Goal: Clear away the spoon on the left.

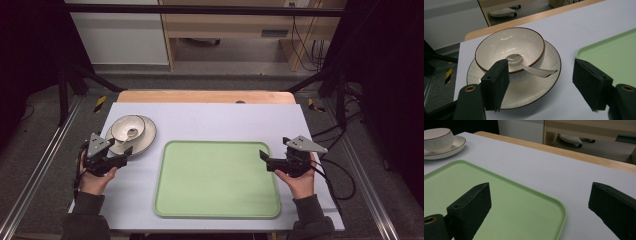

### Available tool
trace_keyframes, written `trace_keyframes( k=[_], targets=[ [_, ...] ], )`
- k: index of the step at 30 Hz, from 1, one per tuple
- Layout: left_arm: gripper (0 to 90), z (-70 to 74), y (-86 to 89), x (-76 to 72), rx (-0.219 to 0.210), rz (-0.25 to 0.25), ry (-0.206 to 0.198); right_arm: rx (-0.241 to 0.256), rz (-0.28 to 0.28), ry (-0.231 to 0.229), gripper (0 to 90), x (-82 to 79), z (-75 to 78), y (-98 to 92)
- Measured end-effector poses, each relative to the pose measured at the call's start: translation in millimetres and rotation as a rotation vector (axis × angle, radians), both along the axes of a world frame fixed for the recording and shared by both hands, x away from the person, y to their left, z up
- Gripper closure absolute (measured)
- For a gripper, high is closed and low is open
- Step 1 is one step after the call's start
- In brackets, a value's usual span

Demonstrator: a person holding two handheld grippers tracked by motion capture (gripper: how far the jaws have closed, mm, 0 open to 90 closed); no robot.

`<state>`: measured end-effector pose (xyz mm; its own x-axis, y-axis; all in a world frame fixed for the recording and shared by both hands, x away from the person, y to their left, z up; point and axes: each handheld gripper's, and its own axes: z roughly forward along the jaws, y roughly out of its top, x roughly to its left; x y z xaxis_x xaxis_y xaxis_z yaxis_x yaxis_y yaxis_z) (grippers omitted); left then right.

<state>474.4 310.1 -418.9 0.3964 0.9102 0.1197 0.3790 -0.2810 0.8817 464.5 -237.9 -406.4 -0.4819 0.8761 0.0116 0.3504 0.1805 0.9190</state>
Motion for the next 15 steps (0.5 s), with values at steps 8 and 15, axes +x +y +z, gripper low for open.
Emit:
trace_keyframes(
  k=[8, 15],
  targets=[
    [46.3, -2.6, -1.2, 2.9, 0.009, 0.004, 0.001, 0.0, -0.004, 0.004, 4.9, 0.0, 0.1, -0.3],
    [57.4, -1.9, -1.4, 1.4, 0.016, 0.016, -0.005, -0.008, -0.002, 0.008, 4.9, 0.3, -0.6, 0.3]
  ],
)
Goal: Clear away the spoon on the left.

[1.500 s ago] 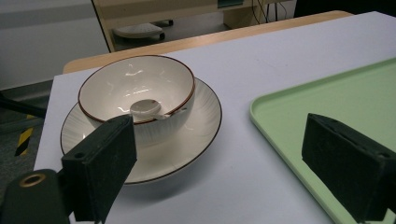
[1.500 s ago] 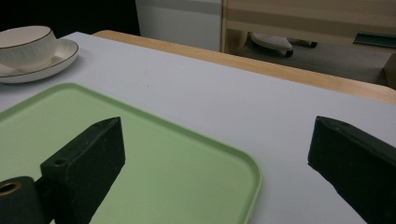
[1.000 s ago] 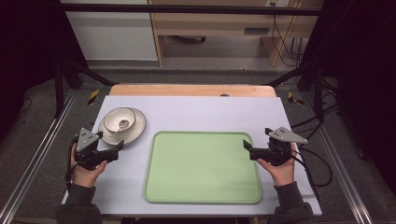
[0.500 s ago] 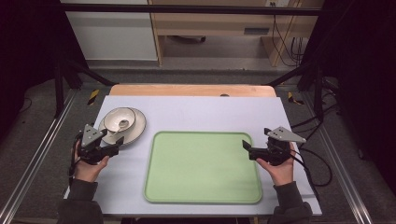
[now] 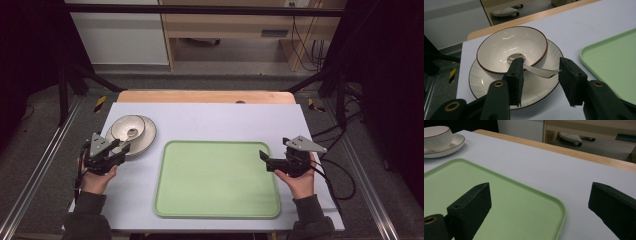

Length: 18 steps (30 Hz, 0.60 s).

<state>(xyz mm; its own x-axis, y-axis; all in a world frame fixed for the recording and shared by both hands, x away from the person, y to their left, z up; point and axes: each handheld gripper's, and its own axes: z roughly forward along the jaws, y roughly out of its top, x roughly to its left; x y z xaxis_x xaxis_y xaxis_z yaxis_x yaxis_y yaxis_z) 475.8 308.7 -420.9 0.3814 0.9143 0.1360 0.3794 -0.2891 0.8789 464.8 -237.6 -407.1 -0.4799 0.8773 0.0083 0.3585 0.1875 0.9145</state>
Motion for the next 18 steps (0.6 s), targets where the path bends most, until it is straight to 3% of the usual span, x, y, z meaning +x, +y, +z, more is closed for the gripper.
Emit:
trace_keyframes(
  k=[18],
  targets=[
    [77.3, 1.1, -0.1, -2.2, 0.001, 0.04, 0.004, -0.008, 0.0, 0.013, 5.0, 0.9, -1.1, 1.0]
  ],
)
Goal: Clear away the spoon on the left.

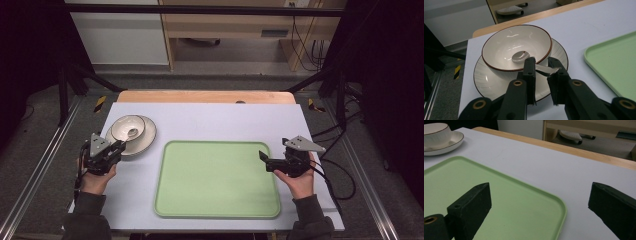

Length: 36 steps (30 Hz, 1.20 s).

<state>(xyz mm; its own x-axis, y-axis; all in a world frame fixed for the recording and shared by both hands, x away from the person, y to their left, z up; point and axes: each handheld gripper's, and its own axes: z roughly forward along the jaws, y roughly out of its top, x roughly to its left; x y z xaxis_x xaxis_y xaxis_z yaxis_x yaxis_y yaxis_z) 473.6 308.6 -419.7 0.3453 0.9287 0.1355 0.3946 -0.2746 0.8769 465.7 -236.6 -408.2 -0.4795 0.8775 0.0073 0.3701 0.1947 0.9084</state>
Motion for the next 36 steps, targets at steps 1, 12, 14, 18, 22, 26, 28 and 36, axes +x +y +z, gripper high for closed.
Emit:
trace_keyframes(
  k=[1, 12, 14, 18, 22, 26, 28, 36],
  targets=[
    [78.1, 0.3, 0.4, -0.2, 0.002, 0.002, 0.0, -0.001, 0.0, 0.0, 5.0, 0.0, -0.1, 0.1],
    [84.3, 1.3, 0.8, -1.2, 0.016, 0.022, 0.0, -0.005, 0.001, 0.009, 5.0, 0.4, -1.0, 1.0],
    [85.5, 1.5, 1.1, -1.4, 0.015, 0.022, -0.001, -0.008, 0.001, 0.009, 5.0, 0.7, -1.1, 1.0],
    [87.1, 1.8, 1.2, -1.7, 0.018, 0.023, 0.002, -0.01, 0.001, 0.01, 5.0, 0.5, -1.1, 1.0],
    [87.8, 2.2, 1.4, -2.2, 0.017, 0.022, 0.002, -0.009, 0.0, 0.011, 5.0, 0.4, -1.0, 1.0],
    [88.4, 2.8, 1.6, -2.7, 0.02, 0.026, 0.001, -0.008, 0.001, 0.01, 5.0, 0.3, -0.7, 0.8],
    [88.6, 3.4, 1.2, -3.2, 0.027, 0.026, 0.002, -0.009, 0.0, 0.01, 5.0, 0.2, -0.7, 0.7],
    [88.8, 5.7, 2.3, -4.6, 0.025, 0.033, -0.002, -0.014, 0.003, 0.013, 5.0, 0.8, -1.4, 0.9]
  ],
)
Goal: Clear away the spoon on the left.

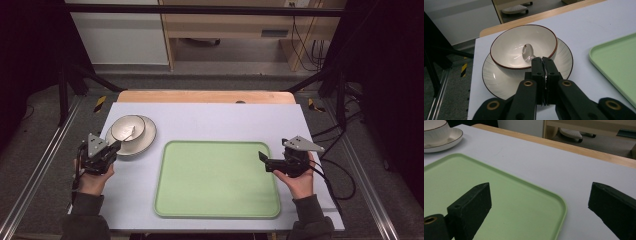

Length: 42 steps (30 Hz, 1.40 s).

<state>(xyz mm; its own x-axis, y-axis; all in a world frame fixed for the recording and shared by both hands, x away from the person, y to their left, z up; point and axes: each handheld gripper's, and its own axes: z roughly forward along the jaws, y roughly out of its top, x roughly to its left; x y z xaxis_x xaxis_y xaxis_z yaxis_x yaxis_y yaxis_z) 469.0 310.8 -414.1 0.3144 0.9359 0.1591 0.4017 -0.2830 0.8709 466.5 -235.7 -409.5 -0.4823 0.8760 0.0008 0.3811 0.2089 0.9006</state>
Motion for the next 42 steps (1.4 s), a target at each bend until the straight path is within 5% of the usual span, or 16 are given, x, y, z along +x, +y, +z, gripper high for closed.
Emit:
trace_keyframes(
  k=[42],
  targets=[
    [89.1, 30.8, 5.1, -24.9, -0.016, -0.023, -0.137, 0.007, -0.003, -0.005, 4.8, -1.2, 2.6, -2.6]
  ],
)
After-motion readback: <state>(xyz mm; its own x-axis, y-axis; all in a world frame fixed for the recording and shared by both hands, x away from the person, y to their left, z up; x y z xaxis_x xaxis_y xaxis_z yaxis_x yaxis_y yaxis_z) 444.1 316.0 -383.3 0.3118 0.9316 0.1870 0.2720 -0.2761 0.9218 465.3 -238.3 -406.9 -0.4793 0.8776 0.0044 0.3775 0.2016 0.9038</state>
